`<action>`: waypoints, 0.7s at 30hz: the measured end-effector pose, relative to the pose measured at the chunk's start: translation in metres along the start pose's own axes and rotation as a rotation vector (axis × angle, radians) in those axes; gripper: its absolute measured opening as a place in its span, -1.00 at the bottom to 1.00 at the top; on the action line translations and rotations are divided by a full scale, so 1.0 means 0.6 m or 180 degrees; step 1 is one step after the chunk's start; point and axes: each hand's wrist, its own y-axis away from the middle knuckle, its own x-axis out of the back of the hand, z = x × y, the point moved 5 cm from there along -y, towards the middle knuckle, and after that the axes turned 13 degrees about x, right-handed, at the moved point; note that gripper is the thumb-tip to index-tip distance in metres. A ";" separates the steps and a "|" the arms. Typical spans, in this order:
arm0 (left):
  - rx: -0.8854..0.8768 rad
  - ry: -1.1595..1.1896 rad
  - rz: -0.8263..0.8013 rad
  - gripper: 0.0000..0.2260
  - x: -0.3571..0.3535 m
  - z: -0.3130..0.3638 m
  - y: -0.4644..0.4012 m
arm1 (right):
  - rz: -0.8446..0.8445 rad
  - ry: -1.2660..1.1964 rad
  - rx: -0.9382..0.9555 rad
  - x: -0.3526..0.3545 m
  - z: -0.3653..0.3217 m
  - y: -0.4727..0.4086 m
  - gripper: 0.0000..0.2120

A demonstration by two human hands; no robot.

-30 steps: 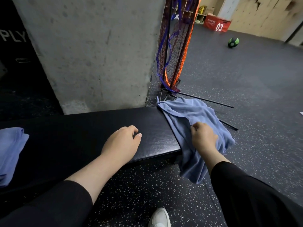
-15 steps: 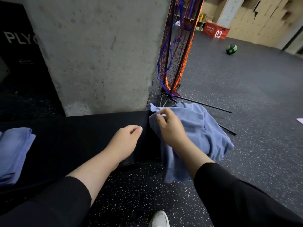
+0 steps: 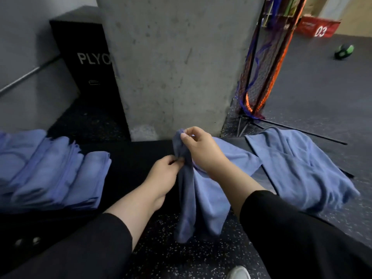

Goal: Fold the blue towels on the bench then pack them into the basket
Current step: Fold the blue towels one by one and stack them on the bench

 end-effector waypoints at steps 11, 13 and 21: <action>0.0134 -0.0509 0.0693 -0.80 0.119 -0.016 -0.032 | -0.2091 0.2302 -0.0807 -0.034 0.096 0.070 -0.51; 0.0020 -0.1058 0.0825 -0.88 0.126 -0.010 -0.034 | -0.2111 0.2406 -0.0769 -0.049 0.118 0.078 -0.50; -0.0644 -0.3167 0.1891 -0.63 0.160 0.013 -0.027 | -0.1817 0.2622 -0.0487 -0.077 0.175 0.053 -0.26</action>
